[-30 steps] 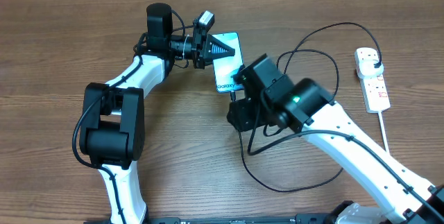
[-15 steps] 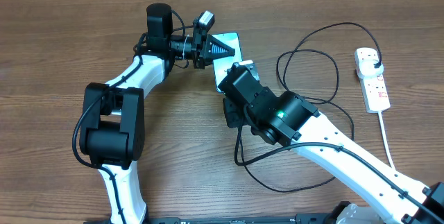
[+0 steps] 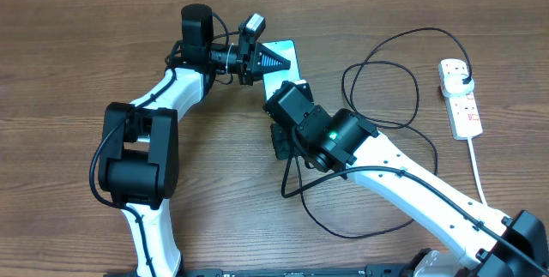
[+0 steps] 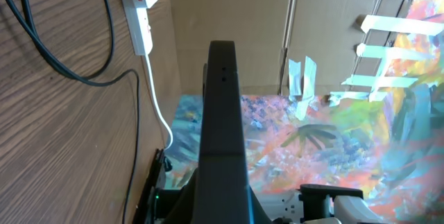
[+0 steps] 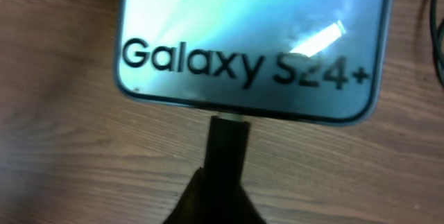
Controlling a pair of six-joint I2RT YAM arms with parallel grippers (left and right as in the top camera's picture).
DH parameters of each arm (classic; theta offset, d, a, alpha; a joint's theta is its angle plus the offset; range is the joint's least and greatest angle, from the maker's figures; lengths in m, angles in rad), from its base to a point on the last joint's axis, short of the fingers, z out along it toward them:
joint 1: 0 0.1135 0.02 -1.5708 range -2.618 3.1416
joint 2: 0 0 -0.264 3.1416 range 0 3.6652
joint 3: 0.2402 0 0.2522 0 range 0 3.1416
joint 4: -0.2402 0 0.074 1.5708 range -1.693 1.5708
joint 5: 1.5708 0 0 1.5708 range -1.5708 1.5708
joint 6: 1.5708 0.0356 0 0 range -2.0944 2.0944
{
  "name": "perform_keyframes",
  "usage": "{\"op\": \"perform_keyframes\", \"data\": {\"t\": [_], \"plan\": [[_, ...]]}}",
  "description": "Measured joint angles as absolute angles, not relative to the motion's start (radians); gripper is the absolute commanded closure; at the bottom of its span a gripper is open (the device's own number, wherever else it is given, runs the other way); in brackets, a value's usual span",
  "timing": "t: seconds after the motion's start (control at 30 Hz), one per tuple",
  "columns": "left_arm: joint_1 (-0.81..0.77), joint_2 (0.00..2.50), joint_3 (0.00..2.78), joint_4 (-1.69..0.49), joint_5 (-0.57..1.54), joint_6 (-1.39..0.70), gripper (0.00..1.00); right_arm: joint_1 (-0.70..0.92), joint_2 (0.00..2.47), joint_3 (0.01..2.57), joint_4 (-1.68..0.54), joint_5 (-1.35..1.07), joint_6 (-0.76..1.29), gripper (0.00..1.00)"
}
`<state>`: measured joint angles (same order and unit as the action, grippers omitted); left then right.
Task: Plug charger to phone and switch on socket
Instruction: 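Lower the phone flat onto the table with the left gripper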
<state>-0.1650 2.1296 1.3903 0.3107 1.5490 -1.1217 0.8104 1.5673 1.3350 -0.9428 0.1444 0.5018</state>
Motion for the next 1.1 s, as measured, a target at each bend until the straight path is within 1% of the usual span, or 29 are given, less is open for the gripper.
{"op": "perform_keyframes", "data": {"t": [0.37, 0.53, 0.6, 0.7, 0.77, 0.8, 0.83, 0.93, 1.0, 1.1], "plan": [[-0.150, 2.130, 1.391, 0.311, 1.540, -1.123, 0.96, 0.798, 1.568, 1.335, -0.889, 0.139, 0.482, 0.96], [-0.139, 2.130, 1.403, 0.312, 1.528, -1.123, 0.96, 0.771, 1.570, 1.331, -0.844, 0.097, 0.432, 0.95], [-0.135, 2.129, 1.406, 0.313, 1.525, -1.122, 0.96, 0.760, 1.570, 1.328, -0.825, 0.078, 0.413, 0.81], [-0.136, 2.130, 1.408, 0.315, 1.511, -1.122, 0.96, 0.753, 1.571, 1.327, -0.816, 0.049, 0.389, 0.68], [-0.138, 2.130, 1.408, 0.314, 1.509, -1.120, 0.96, 0.753, 1.571, 1.327, -0.818, 0.030, 0.382, 0.62], [-0.140, 2.130, 1.408, 0.314, 1.510, -1.118, 0.96, 0.753, 1.571, 1.327, -0.823, 0.022, 0.381, 0.55], [-0.143, 2.130, 1.408, 0.314, 1.512, -1.115, 0.96, 0.753, 1.571, 1.329, -0.835, 0.014, 0.378, 0.43], [-0.163, 2.129, 1.407, 0.329, 1.524, -1.103, 0.96, 0.749, 1.572, 1.364, -0.914, 0.004, 0.371, 0.24], [-0.176, 2.129, 1.406, 0.357, 1.525, -1.099, 0.96, 0.746, 1.572, 1.416, -1.000, 0.001, 0.371, 0.18], [-0.198, 2.129, 1.404, 0.437, 1.502, -1.111, 0.96, 0.744, 1.572, 1.520, -1.120, 0.001, 0.366, 0.16]]}}
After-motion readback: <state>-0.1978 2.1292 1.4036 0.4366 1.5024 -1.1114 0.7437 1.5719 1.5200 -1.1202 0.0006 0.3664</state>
